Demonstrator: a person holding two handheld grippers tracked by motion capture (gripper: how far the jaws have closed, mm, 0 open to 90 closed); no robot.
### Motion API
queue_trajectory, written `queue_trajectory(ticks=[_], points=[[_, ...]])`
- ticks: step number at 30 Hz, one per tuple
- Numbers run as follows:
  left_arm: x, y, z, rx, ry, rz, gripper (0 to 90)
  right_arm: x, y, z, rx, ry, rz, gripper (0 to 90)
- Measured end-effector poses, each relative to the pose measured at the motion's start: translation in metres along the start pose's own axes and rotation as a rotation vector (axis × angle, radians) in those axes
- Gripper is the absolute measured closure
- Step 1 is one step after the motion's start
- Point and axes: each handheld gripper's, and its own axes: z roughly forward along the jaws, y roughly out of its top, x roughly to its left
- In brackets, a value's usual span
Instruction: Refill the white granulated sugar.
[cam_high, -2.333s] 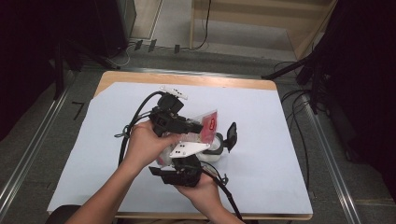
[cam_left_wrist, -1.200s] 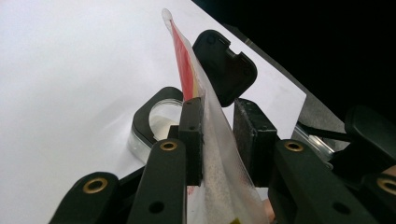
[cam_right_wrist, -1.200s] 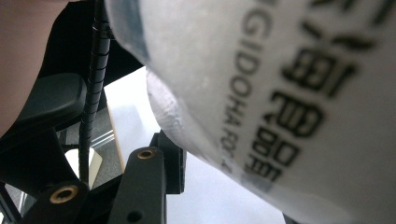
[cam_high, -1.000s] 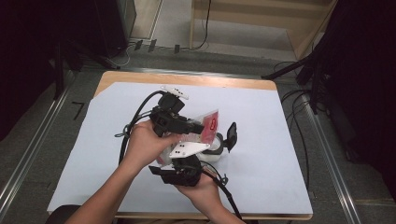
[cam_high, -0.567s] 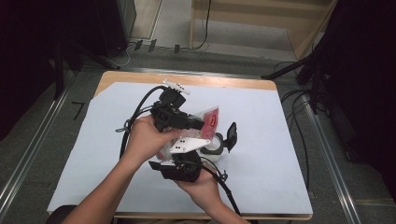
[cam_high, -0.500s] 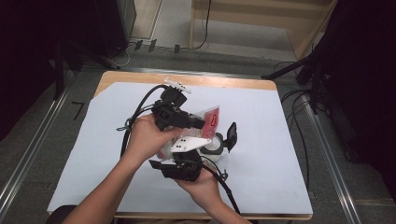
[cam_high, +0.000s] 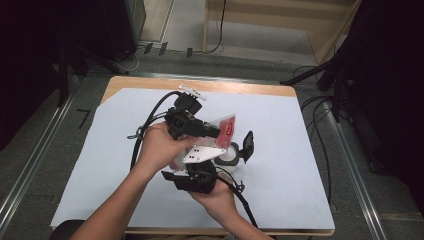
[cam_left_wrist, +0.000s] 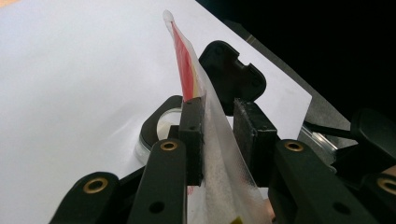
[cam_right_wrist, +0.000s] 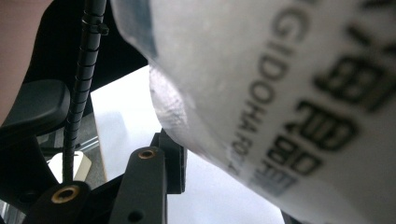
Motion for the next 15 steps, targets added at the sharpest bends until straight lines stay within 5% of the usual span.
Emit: queue_trajectory(ticks=[15], points=[[0.0057,-0.0057,-0.0016,-0.024,-0.026,-0.018,73.8,0.0025,-0.0016,0.0002,0.02,0.009,-0.012,63.6]])
